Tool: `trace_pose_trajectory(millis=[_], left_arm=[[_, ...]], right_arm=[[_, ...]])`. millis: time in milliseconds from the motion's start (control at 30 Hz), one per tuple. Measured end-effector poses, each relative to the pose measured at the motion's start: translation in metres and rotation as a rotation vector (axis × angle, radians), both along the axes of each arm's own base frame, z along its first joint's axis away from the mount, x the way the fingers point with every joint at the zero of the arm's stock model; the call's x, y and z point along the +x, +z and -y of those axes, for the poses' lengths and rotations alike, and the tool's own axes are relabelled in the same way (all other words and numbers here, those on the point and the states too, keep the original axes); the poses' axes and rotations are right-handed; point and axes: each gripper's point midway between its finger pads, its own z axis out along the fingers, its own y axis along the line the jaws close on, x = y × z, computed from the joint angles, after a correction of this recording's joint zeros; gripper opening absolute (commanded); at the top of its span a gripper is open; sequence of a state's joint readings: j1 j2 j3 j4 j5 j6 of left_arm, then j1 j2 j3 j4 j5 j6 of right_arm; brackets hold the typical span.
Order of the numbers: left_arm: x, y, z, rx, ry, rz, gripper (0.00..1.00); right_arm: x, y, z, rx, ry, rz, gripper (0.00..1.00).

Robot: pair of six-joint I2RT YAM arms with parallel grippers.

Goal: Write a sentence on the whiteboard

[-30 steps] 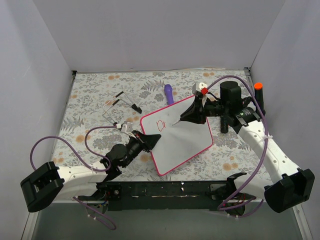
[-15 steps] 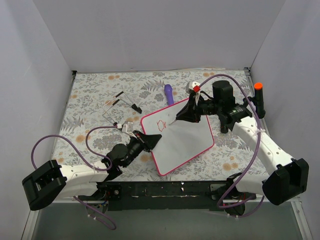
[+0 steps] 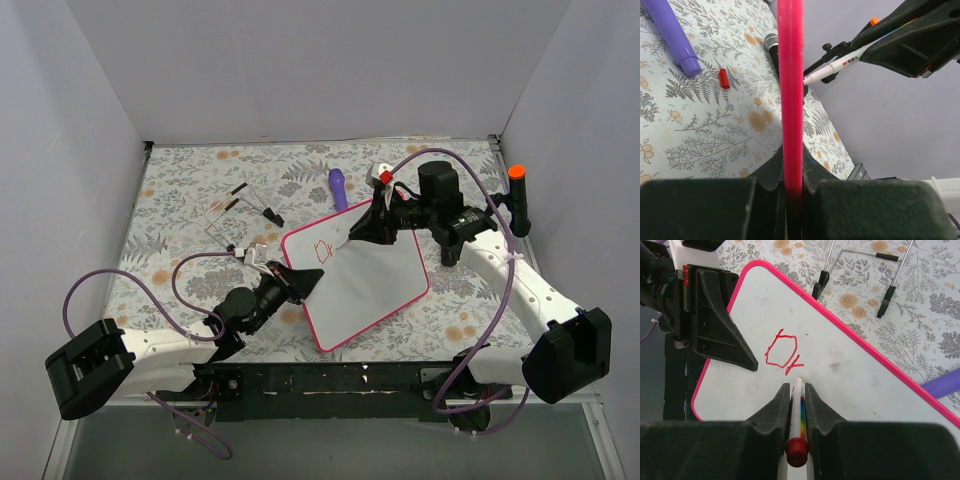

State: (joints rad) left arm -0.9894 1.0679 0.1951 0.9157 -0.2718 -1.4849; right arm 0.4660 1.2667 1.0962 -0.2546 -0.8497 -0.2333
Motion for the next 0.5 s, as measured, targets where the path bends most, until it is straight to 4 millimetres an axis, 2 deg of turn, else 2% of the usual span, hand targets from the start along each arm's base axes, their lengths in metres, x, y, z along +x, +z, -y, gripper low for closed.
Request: trace_pose_trajectory(millis=[500], left_arm=[[-0.0002, -0.001, 0.001, -0.004, -0.004, -0.007, 0.0]], right_arm=[[0.0065, -0.0027, 0.001, -0.012, -0.037, -0.005, 0.01]])
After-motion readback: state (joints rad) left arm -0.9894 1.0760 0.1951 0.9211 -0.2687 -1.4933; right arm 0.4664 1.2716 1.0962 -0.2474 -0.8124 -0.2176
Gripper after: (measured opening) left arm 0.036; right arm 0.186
